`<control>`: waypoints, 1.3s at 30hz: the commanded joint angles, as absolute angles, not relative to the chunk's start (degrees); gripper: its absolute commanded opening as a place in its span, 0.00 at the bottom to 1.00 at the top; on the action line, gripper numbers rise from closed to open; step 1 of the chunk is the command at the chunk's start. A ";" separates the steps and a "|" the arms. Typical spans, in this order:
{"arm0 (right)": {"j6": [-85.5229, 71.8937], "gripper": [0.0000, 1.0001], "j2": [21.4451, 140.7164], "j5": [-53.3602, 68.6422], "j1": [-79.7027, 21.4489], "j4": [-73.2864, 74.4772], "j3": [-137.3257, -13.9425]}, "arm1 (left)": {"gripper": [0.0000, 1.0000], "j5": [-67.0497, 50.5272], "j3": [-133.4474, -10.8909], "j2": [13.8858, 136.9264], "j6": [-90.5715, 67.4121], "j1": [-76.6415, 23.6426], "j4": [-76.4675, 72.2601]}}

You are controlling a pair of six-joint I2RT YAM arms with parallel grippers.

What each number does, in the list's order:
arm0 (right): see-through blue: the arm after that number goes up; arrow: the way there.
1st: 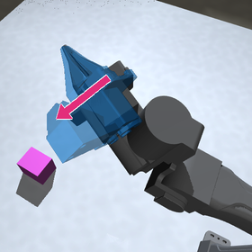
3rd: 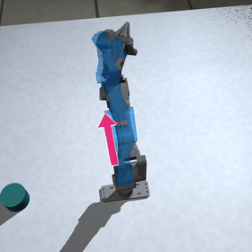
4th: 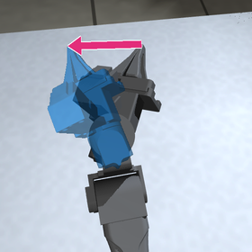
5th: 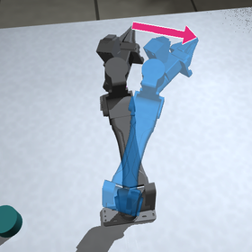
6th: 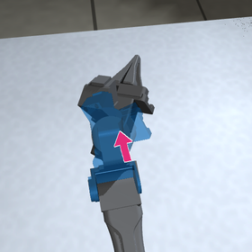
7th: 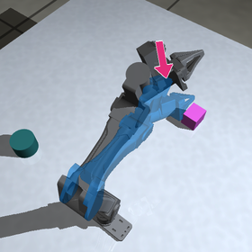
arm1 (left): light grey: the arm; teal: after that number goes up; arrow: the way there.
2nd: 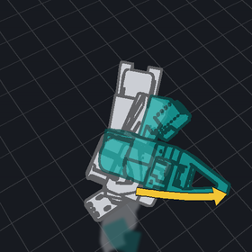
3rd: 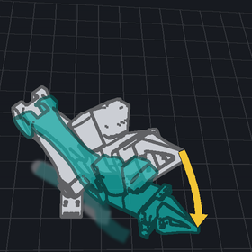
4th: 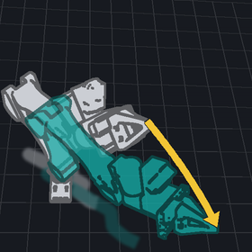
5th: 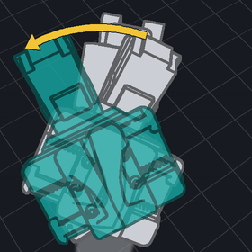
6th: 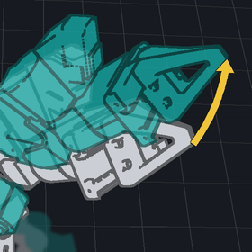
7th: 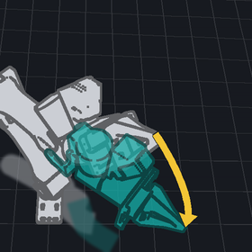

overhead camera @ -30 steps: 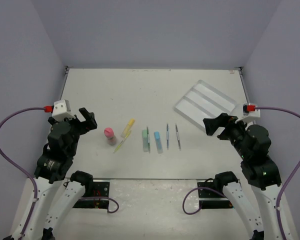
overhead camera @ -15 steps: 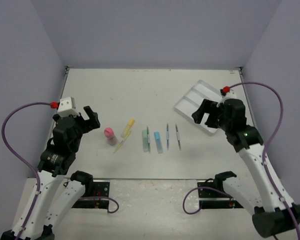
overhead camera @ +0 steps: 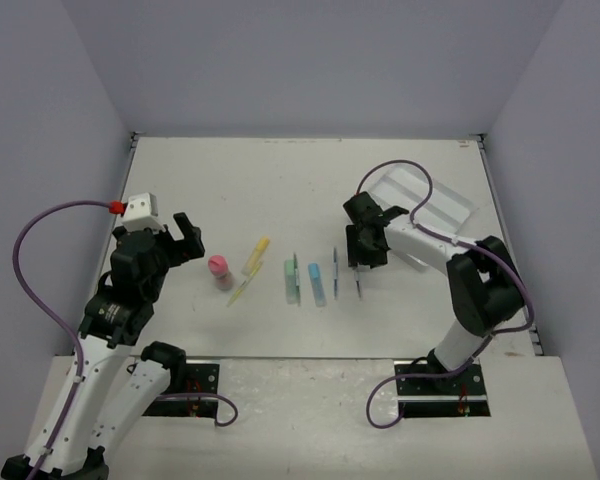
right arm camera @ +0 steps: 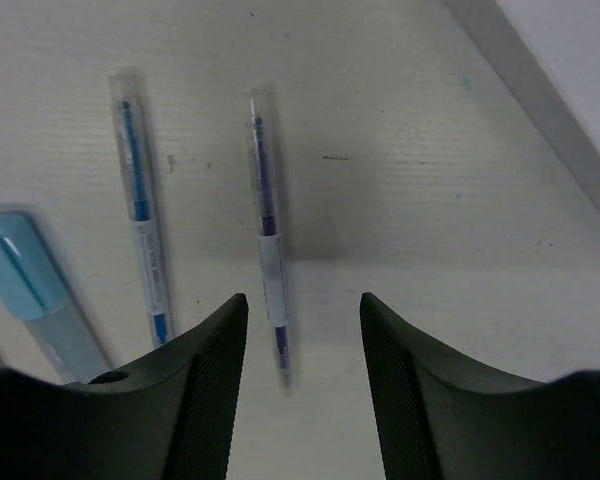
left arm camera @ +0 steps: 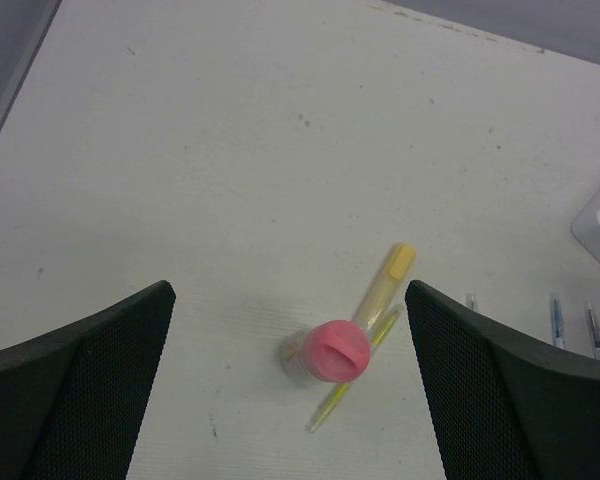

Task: Sort the stationery into containers
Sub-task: Pick up the pen from the center of the board, then place the pen in the storage box.

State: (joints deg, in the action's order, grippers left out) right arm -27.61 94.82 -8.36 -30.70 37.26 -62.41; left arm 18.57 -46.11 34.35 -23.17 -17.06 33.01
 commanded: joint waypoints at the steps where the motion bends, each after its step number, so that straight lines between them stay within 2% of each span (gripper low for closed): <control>1: -27.58 0.49 99.07 -9.49 -31.20 36.26 -64.00 | 1.00 17.30 -45.88 33.73 -22.15 -17.30 31.27; 4: -27.25 0.42 101.11 -6.88 -31.38 34.11 -63.55 | 1.00 16.85 -45.79 33.69 -22.12 -17.23 31.11; 8: -26.23 0.21 103.27 -6.22 -31.46 34.37 -64.09 | 1.00 16.70 -45.77 33.54 -22.06 -17.24 31.09; 11: -25.63 0.00 103.24 -6.24 -31.55 35.46 -64.72 | 1.00 16.70 -45.77 33.21 -22.06 -17.23 31.03; 18: -16.14 0.00 92.12 -8.01 -31.47 38.32 -71.36 | 1.00 16.26 -45.75 33.01 -21.97 -17.23 30.89; 22: -2.25 0.00 90.82 -18.18 -30.42 34.08 -75.14 | 1.00 16.26 -45.79 32.98 -21.97 -17.23 30.85; 24: 10.53 0.00 94.85 -21.31 -25.53 30.09 -77.88 | 1.00 16.29 -45.72 32.88 -21.97 -17.23 30.86; 27: 18.11 0.00 101.25 -19.76 -19.29 29.27 -85.78 | 1.00 16.44 -45.79 32.83 -21.97 -17.29 30.94; 32: 34.16 0.00 110.96 -24.52 -15.60 22.03 -91.90 | 1.00 14.93 -45.57 32.00 -21.84 -17.31 30.43; 39: 41.94 0.00 118.34 -23.69 -12.06 20.57 -96.77 | 1.00 12.06 -45.43 32.16 -21.36 -17.39 29.62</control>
State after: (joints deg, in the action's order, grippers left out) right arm 32.69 115.95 -21.85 -12.90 24.01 -91.48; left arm 14.62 -46.04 32.07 -22.94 -17.06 32.36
